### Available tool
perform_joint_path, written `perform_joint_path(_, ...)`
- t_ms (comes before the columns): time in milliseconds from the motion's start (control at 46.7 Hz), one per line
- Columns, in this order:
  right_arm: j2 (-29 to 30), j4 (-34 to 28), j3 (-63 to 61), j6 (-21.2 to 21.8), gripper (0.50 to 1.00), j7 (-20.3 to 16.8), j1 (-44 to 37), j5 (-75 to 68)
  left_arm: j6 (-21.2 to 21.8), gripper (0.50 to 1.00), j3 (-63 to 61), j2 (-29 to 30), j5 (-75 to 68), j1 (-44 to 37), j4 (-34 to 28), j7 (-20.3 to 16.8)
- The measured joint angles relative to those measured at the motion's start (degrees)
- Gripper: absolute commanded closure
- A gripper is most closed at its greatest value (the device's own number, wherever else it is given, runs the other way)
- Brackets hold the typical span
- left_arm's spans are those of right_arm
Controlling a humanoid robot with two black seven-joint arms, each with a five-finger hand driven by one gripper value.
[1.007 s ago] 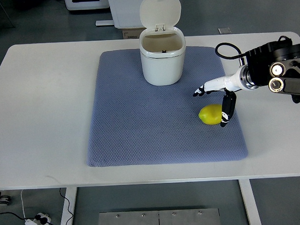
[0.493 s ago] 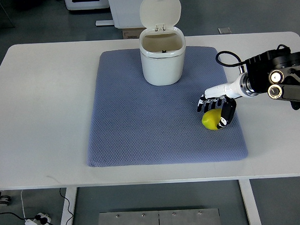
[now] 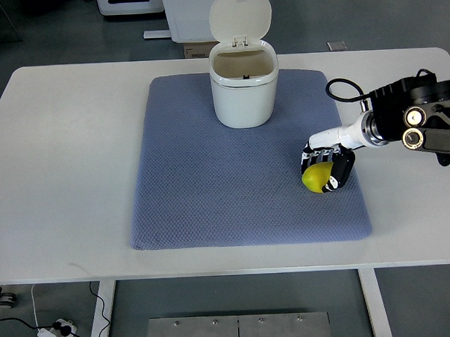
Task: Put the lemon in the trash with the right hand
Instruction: 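Close the right hand fingers around the yellow lemon, then lift the lemon and carry it over the white trash bin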
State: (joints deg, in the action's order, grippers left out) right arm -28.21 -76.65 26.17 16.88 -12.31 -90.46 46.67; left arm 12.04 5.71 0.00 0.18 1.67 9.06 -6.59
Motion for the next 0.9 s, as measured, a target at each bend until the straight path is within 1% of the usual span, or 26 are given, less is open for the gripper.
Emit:
perform_joint_path(150, 0.02, 0.42, 0.19, 0.00, 0.843, -0.41, 0.01, -0.06, 0.00, 0.500, 0.00, 0.00, 0.00, 0.00, 0.00, 0.00)
perform_joint_path(236, 0.02, 0.61, 0.34, -0.07, 0.875, -0.17, 0.02, -0.07, 0.00, 0.500, 0.00, 0.00, 0.00, 0.00, -0.01, 0.00)
perform_joint_path(407, -0.11, 0.79, 0.32, -2.12, 0.946, -0.08, 0.02, -0.26, 0.00, 0.500, 0.00, 0.00, 0.00, 0.00, -0.01, 0.00)
perform_joint_path(514, -0.28, 1.64, -0.04, -2.28, 0.950, 0.12, 0.01, -0.50, 0.00, 0.500, 0.00, 0.00, 0.00, 0.00, 0.00, 0.00)
perform_joint_path(664, -0.73, 3.51, -0.47, -2.30, 0.948, 1.63, -0.60, -1.00, 0.00, 0.500, 0.00, 0.00, 0.00, 0.00, 0.00, 0.00)
perform_joint_path(900, -2.51, 5.15, -3.66, -1.90, 0.946, 1.76, -2.42, -2.78, 0.00, 0.500, 0.00, 0.00, 0.00, 0.00, 0.01, 0.00)
